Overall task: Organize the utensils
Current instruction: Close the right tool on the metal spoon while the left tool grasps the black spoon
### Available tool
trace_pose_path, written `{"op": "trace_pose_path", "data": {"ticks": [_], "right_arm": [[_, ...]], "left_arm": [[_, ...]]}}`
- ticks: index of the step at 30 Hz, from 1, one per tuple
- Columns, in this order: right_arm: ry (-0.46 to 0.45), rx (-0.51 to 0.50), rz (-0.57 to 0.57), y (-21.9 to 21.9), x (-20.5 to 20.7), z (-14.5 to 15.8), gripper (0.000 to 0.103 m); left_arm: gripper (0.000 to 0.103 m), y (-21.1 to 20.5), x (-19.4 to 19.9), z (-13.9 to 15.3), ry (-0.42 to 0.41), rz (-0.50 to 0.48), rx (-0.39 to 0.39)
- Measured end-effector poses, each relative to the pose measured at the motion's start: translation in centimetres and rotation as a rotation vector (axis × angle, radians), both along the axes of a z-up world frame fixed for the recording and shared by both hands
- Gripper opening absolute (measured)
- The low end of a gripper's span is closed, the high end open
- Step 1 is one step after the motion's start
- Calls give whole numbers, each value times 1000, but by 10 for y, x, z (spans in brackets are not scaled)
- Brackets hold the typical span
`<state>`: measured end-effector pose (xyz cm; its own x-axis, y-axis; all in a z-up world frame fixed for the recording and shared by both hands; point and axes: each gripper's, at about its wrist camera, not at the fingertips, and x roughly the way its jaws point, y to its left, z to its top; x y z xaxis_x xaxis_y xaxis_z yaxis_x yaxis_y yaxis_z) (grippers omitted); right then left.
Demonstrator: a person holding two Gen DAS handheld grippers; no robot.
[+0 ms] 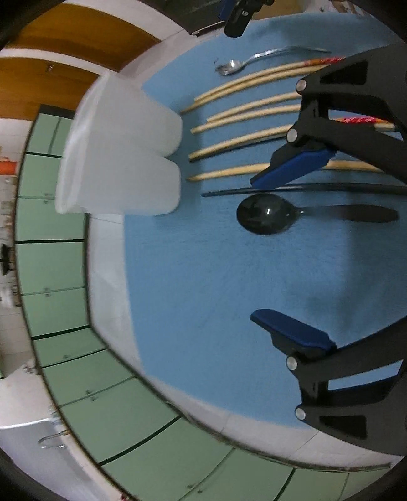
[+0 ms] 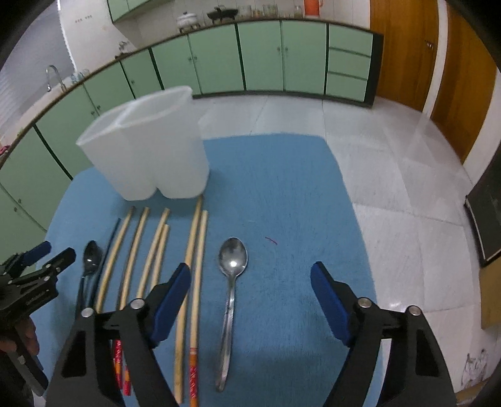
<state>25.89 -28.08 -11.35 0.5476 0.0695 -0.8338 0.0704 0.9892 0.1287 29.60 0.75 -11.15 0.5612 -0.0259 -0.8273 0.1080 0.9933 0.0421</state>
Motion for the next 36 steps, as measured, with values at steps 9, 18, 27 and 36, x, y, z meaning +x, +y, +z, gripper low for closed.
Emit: {"op": "trace_pose_path", "data": {"ticks": [9,18,27,36], "right_arm": [[38,14,29,1,15,-19,71],[88,49,63,2,27,-31,58],[85,55,66,2,25,-30,58],[85,50,80,8,30,-30,58]], "left_arm": [[76,0,22,-30,57,-5,-13],[62,1,21,-31,41,-39,-78],[66,10,10,-35,53,-40,-180],[42,0,17,-37,38,-60,-165]]}}
